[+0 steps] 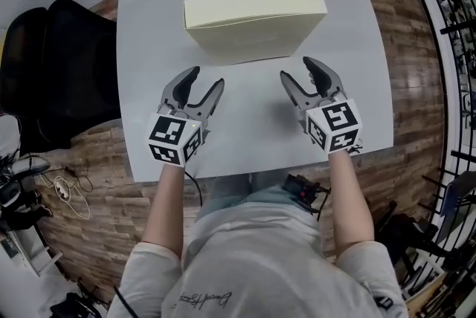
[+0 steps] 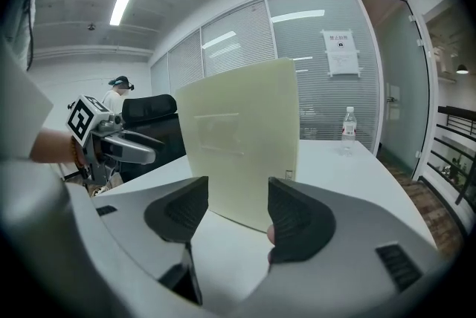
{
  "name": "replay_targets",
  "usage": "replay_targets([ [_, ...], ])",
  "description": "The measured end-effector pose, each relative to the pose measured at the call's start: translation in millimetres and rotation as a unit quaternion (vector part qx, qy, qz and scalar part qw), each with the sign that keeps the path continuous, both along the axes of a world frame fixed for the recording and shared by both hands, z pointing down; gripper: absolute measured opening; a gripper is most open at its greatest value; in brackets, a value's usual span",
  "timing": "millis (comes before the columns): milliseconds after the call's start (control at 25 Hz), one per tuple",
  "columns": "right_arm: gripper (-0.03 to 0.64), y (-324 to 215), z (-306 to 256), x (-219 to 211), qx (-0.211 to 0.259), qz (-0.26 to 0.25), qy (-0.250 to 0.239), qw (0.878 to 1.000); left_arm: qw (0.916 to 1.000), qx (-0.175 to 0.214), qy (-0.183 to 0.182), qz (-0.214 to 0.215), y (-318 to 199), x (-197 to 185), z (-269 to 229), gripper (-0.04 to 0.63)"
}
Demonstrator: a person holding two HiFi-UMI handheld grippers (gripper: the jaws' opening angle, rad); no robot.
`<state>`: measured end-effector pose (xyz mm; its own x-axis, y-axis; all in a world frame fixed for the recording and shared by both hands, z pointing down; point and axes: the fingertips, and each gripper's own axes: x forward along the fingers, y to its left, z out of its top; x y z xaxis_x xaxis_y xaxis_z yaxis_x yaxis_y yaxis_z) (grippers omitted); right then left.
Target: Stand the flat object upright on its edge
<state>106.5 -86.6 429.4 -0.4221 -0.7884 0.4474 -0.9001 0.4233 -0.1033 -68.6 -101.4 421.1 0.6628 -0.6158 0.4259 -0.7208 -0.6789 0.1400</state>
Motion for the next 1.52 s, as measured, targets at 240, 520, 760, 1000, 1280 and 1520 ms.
replay_targets([
  [240,0.176,26.2,-9.9,-9.4,0.011,-0.006,0.017,1.0,0.9999,0.005,-0.011,-0.009,21.3,-8.5,2.6,0.144],
  [520,0.073,51.1,-17.0,-14.3,0.007,-0.003,0.034,0.999,0.9998,0.007,-0.018,0.001,48.6,-10.7,-5.6,0.03],
  [760,0.032,63.4,-20.9,-24.1,-0.006,-0.025,0.045,0.999,1.0,-0.001,0.003,-0.007,63.6,-13.5,-16.8,0.011],
  [1000,0.025,77.3,-24.9,-34.2,-0.012,-0.052,0.028,0.998,1.0,-0.003,0.005,-0.005,79.2,-12.0,-22.6,0.011],
  [1280,0.025,74.8,-28.6,-38.6,-0.012,-0.061,0.049,0.997,1.0,-0.004,-0.003,-0.003,77.5,-13.2,-24.1,0.011],
  [1520,0.025,71.3,-31.5,-33.7,-0.02,-0.05,0.025,0.998,1.0,-0.003,0.002,0.007,73.2,-1.3,-27.8,0.011],
])
